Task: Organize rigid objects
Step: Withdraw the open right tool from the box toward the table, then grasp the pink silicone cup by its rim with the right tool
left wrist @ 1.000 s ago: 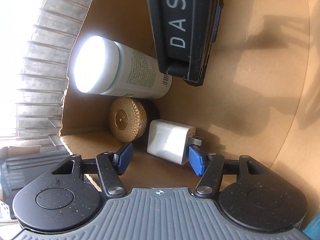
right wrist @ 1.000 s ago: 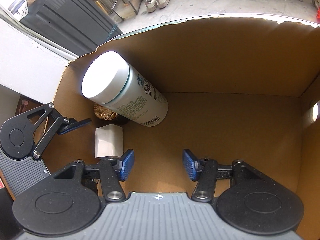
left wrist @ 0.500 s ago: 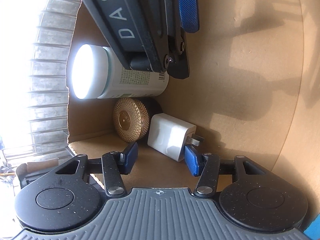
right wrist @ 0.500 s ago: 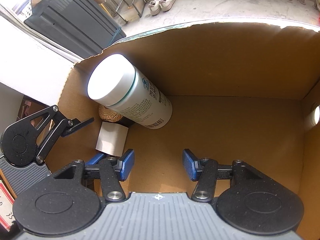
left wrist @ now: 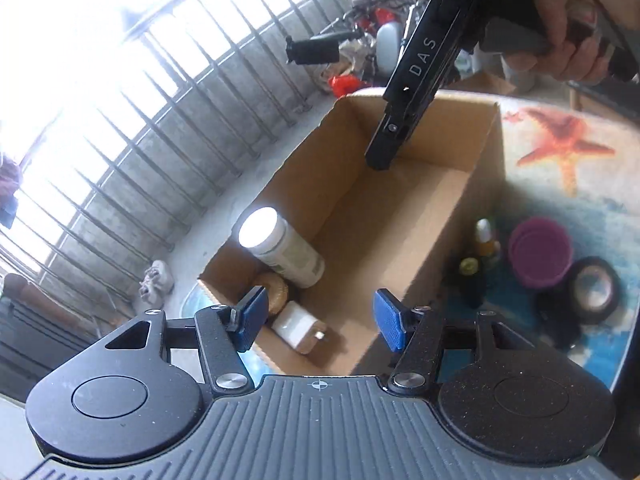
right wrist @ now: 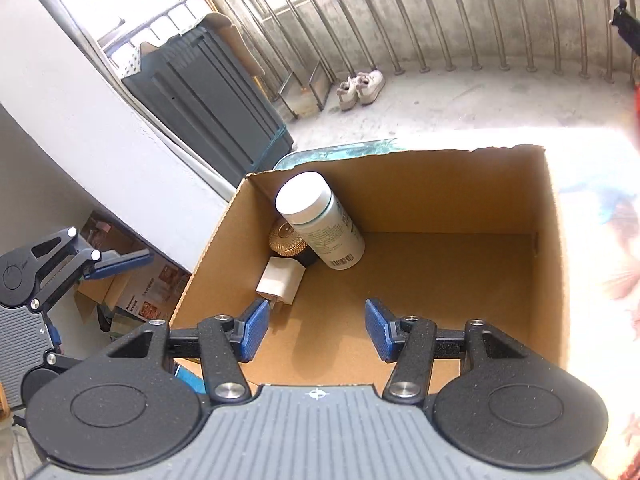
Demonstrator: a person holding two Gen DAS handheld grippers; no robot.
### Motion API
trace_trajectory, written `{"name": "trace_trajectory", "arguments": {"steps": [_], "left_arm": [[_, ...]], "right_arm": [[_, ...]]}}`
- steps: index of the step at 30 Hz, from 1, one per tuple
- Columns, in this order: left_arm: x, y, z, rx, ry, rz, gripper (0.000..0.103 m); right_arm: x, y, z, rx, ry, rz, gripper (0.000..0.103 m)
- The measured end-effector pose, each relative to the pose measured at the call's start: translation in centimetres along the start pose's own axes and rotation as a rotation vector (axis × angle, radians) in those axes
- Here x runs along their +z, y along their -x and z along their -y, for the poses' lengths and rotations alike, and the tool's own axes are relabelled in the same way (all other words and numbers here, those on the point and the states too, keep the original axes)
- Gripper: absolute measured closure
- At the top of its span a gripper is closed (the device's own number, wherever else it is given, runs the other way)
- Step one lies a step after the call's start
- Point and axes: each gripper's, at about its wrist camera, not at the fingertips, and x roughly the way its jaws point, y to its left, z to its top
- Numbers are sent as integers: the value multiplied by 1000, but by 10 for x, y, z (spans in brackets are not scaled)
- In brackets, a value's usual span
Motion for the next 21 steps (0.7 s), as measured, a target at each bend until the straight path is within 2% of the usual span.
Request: {"name": "trace_trajectory", "arguments": {"steps": [2,5,7,9,10,12,14,16,18,19,21], "left_arm": [[-20,5,16,-78,94,84,44],[-49,-12,51,-208,248,153,44],[-65,-41,68,-254,325,164,45],[-69,-59,78,-294,432,144,46],[-82,-85,79,-325,504,131,46],[-80,-108,82,-313,561,99,46],[-79,-129,81,-281,637,58,53],[-77,-138,78,-335,695,46,55],[-74,-146,79,-351,719,22,58],[-73,-149,80,-350,721,12,62],[-71,-151,83,-332,711,17,81]], "right_arm": [[-17,24,-4,-6,17,61,47],[-52,44,2,-16,5,136,47],[-77,52,9,-40,-21,145,47],[-100,53,19,-86,-45,148,47],[-110,49,23,-123,-51,134,47],[-127,32,37,-180,-80,81,47],[-141,16,55,-205,-143,22,47],[-151,6,67,-202,-200,4,48],[-159,0,73,-165,-228,-16,48],[-162,-3,73,-152,-226,-26,48],[-166,-6,68,-151,-189,-31,50]]}}
